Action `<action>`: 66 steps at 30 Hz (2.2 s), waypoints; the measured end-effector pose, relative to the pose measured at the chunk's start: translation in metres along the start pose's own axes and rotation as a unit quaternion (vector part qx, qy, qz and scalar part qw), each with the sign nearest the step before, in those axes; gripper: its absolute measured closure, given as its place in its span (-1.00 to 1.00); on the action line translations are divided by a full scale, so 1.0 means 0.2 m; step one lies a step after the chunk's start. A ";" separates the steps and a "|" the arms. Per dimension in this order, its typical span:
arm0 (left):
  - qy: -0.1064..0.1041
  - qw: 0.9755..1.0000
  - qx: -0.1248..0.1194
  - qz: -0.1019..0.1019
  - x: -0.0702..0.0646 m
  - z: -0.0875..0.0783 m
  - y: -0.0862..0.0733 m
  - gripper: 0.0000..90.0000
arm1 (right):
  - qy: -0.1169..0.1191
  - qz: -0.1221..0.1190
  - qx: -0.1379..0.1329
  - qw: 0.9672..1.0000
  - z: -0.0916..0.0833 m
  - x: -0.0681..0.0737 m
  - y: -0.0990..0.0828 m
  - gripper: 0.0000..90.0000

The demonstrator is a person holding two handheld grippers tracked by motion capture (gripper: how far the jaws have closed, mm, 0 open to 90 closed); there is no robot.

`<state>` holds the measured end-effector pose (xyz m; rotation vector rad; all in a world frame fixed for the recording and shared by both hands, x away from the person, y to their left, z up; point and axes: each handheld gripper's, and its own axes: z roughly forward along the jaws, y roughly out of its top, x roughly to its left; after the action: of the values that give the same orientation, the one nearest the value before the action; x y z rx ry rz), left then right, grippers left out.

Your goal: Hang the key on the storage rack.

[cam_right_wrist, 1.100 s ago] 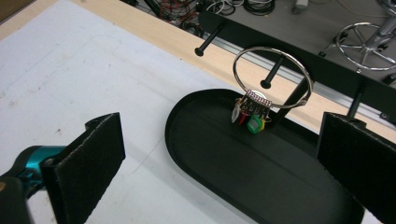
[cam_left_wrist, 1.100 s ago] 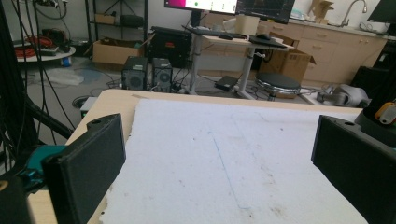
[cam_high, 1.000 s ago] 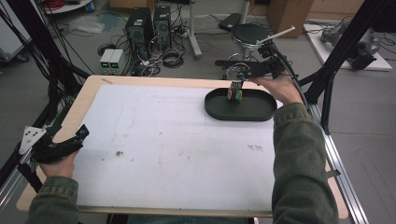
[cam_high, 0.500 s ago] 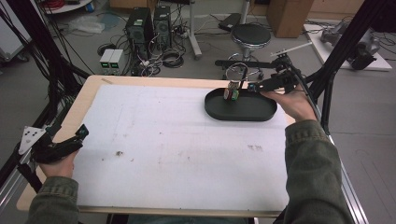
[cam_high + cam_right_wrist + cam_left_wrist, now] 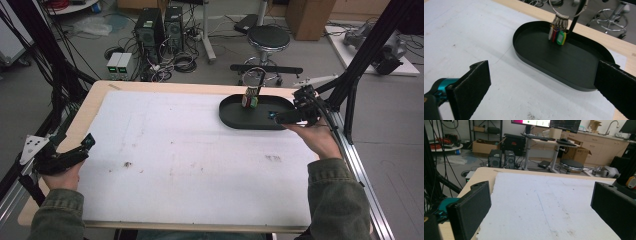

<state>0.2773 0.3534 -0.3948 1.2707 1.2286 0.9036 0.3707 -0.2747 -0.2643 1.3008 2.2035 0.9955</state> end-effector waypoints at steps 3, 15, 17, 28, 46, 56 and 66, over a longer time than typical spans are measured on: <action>-0.001 1.000 -0.001 -0.002 0.00 0.00 0.00 -0.93 | 0.001 0.009 -0.008 1.000 0.01 0.00 -0.04 -0.99; -0.008 1.000 0.007 -0.006 0.01 0.01 0.00 -0.93 | -0.010 0.027 -0.033 0.999 0.02 0.00 -0.23 -0.99; -0.008 1.000 0.006 -0.006 0.01 0.01 0.00 -0.93 | -0.014 0.032 -0.048 0.998 0.01 0.00 -0.26 -0.99; -0.011 1.000 0.010 -0.006 0.00 0.01 -0.01 -0.93 | -0.029 0.049 -0.101 0.993 -0.01 0.01 -0.42 -0.99; -0.015 1.000 0.015 -0.014 0.01 0.01 -0.02 -0.93 | -0.044 0.036 -0.190 0.980 0.01 0.06 -0.67 -0.99; -0.017 1.000 0.020 -0.012 0.01 0.02 -0.02 -0.93 | -0.048 0.035 -0.213 0.975 0.05 0.07 -0.79 -0.99; -0.019 1.000 0.023 -0.011 0.00 0.03 -0.02 -0.93 | -0.048 0.043 -0.232 0.971 0.05 0.08 -0.84 -0.99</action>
<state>0.2817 0.3524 -0.3999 1.3014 1.2378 0.8361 0.2695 -0.3106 -0.3960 1.1984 1.7116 1.3496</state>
